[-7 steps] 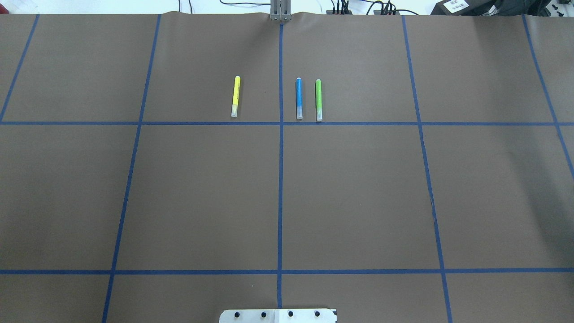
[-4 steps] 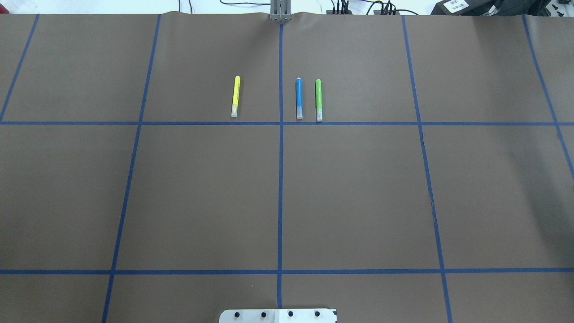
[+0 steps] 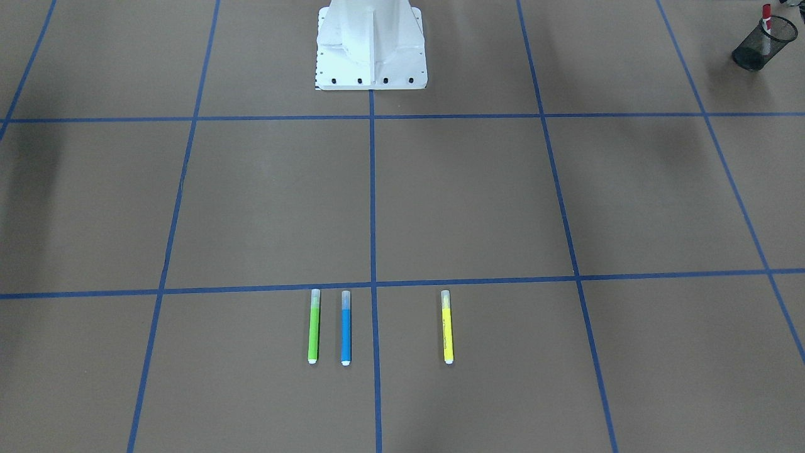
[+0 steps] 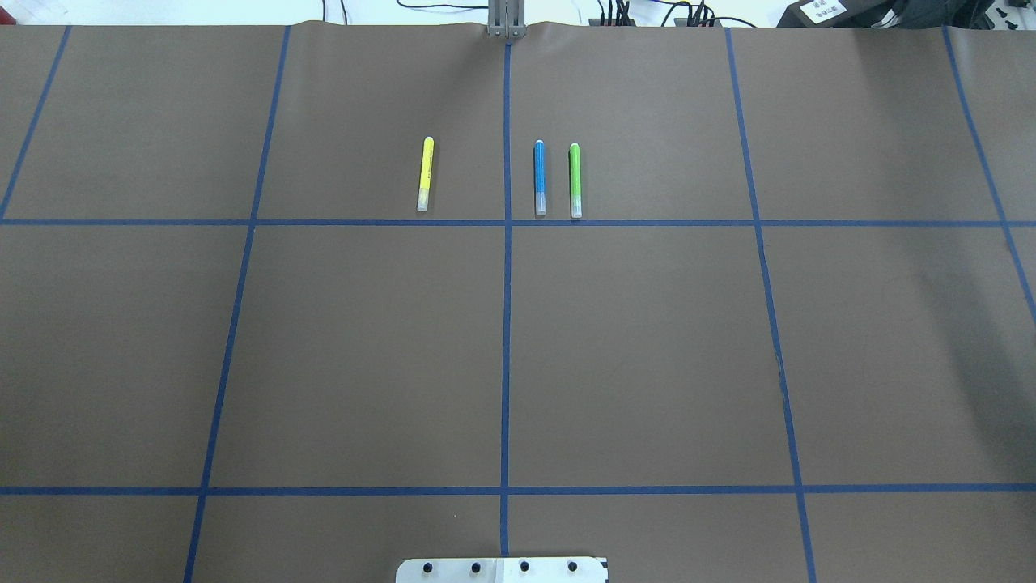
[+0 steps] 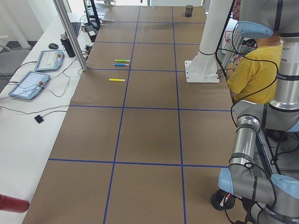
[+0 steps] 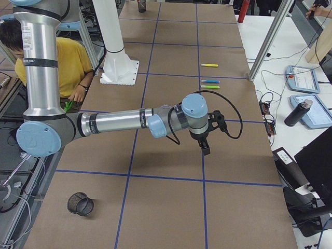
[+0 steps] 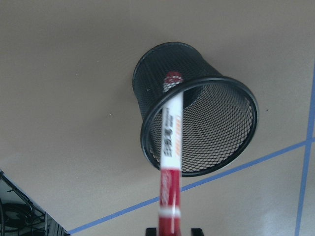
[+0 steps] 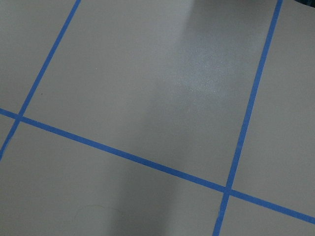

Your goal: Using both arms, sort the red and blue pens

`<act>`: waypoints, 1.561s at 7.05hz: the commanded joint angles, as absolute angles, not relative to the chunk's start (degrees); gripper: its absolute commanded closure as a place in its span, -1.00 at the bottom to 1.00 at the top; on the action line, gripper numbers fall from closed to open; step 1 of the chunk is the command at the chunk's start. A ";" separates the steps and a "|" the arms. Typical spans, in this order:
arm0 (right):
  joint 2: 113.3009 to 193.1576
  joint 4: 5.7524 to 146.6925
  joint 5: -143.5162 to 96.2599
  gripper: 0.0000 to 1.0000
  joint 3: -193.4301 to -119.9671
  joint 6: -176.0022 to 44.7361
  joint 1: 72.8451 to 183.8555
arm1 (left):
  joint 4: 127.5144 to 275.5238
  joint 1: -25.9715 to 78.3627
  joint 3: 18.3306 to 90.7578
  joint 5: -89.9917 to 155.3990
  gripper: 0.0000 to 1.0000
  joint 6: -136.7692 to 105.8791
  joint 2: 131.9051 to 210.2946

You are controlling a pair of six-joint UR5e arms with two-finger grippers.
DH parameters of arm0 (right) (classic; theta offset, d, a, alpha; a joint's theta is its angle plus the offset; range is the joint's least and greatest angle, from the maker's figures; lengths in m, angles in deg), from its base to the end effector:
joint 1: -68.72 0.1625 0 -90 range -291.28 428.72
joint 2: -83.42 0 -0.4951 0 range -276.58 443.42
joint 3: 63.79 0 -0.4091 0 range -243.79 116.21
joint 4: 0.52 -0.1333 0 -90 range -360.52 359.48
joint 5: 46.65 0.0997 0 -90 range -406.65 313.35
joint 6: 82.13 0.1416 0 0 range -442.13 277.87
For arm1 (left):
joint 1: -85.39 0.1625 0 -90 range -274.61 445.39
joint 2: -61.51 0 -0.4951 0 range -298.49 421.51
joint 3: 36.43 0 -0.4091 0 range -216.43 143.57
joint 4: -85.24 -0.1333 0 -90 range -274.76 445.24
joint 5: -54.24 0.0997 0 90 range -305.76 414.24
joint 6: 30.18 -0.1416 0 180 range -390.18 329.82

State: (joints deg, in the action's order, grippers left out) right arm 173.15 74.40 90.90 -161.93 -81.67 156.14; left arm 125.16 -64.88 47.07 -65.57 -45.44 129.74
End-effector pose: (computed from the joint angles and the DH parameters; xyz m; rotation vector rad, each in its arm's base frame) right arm 0.0046 -0.5373 0.6457 0.3644 -0.8284 -0.2045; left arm -0.0976 0.0167 0.9385 -0.8255 1.2172 -1.0005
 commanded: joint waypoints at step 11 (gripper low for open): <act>172.98 74.45 90.81 -1.00 -159.86 -80.29 155.73 | 137.12 -43.44 83.28 -69.32 -1.00 -47.58 130.32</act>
State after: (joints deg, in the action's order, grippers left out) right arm 172.92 74.45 90.81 -160.30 -80.29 155.73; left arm 130.98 -50.95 81.35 -67.61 -47.79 130.14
